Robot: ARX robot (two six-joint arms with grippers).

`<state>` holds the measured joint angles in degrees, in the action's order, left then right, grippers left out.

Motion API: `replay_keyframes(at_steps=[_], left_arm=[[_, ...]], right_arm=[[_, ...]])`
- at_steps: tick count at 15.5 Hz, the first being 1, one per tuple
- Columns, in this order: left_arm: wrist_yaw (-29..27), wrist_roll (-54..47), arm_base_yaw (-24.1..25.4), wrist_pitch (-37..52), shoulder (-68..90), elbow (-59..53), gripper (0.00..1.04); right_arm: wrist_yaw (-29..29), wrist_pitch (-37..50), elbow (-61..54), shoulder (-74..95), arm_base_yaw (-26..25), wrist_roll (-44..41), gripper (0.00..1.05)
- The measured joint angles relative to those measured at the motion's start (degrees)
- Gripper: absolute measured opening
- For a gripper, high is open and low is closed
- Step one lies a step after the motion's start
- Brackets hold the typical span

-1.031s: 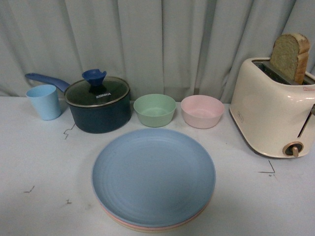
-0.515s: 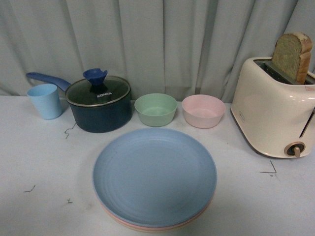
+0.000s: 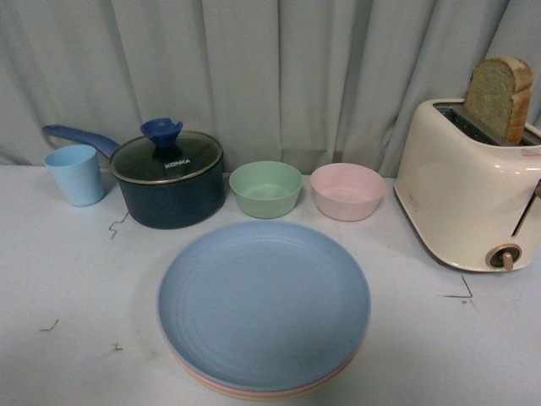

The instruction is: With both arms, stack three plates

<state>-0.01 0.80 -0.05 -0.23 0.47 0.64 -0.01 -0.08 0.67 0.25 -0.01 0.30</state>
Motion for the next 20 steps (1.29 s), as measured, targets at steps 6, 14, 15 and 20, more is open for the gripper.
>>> replay_keyframes(at_steps=[6,14,15,20], left_arm=[[0.0,0.0,0.0,0.0,0.0,0.0,0.98],[0.0,0.0,0.0,0.0,0.0,0.0,0.98],[0.0,0.0,0.0,0.0,0.0,0.0,0.98],[0.0,0.0,0.0,0.0,0.0,0.0,0.98]], right_arm=[[0.0,-0.1,0.0,0.0,0.0,-0.1,0.07],[0.0,-0.1,0.0,0.0,0.0,-0.1,0.97],[0.0,-0.1,0.0,0.0,0.0,0.0,0.99],[0.0,-0.1,0.0,0.0,0.0,-0.1,0.98]])
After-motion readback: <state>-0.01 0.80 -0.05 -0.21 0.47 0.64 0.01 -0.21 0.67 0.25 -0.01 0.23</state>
